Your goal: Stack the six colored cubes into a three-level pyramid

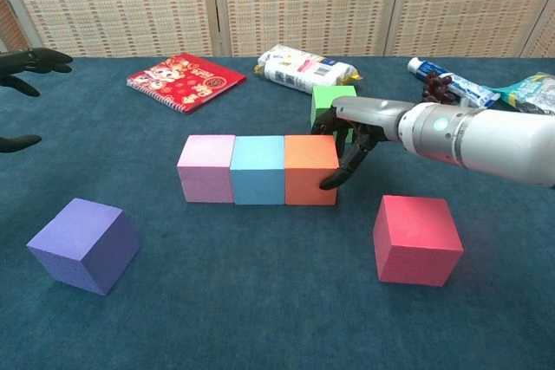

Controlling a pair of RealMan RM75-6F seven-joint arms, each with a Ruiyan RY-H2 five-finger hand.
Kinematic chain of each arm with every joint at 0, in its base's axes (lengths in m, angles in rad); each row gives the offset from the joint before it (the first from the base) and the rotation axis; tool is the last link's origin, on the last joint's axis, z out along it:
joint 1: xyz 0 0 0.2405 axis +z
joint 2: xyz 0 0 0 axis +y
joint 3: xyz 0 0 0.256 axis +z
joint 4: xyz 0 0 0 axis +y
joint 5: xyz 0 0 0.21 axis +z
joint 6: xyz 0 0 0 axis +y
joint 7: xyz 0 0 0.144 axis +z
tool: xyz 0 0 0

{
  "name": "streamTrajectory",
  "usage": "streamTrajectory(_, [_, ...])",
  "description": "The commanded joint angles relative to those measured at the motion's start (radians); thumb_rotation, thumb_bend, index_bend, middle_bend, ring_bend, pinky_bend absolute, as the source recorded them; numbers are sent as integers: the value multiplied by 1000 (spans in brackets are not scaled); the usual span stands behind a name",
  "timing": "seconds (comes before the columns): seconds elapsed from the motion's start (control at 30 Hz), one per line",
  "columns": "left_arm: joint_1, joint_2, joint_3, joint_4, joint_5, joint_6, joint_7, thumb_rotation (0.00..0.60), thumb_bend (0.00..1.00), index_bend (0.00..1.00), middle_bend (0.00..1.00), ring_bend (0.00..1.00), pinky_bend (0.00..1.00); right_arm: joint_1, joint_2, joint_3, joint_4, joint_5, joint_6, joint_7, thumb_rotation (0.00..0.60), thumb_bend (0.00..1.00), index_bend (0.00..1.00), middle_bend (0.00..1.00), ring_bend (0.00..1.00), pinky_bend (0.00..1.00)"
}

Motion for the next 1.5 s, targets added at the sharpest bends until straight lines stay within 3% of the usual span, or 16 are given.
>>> streamTrajectory(0.03, [0, -1, 0, 2, 1, 0, -2, 600, 341, 10, 55, 0, 183, 2, -3, 0, 2, 0, -3, 1, 600, 239, 565, 522, 477, 559])
streamTrajectory(0.23, [2, -2, 1, 7, 2, 2, -7, 600, 342, 7, 52, 0, 183, 5, -5, -5, 4, -3, -8, -4, 600, 238, 516, 521, 446, 539])
streamTrajectory(0.47, [3, -3, 1, 10, 3, 4, -11, 600, 342, 5, 52, 0, 183, 7, 4, -9, -7, -7, -15, -5, 600, 239, 194, 366, 292, 418])
streamTrajectory(0.57, [2, -4, 1, 10, 5, 4, -11, 600, 342, 3, 51, 0, 183, 5, 10, -11, -16, -11, -14, -3, 600, 239, 112, 324, 253, 390])
streamTrajectory(0.77, [0, -2, 1, 7, 7, 2, -6, 600, 342, 0, 49, 0, 183, 5, 24, -18, -32, -10, -22, -6, 600, 238, 88, 307, 238, 379])
streamTrajectory(0.87, [-2, 3, 0, 5, 7, 0, -2, 600, 341, 0, 49, 0, 183, 3, 46, -22, -59, -14, -27, -6, 600, 239, 20, 243, 196, 343])
streamTrajectory(1.07, [-24, 19, -8, -3, -1, -39, -16, 600, 342, 0, 48, 0, 179, -51, 173, -14, -219, -102, 58, 33, 600, 238, 0, 88, 62, 249])
streamTrajectory(1.27, [-84, 25, -14, -2, -10, -139, -37, 600, 341, 8, 48, 0, 179, -163, 367, 8, -404, -237, 233, 124, 600, 238, 0, 85, 58, 238])
streamTrajectory(1.5, [-161, -7, -25, -10, -45, -267, 6, 600, 342, 12, 45, 0, 178, -315, 555, -9, -499, -349, 422, 228, 600, 238, 0, 84, 58, 237])
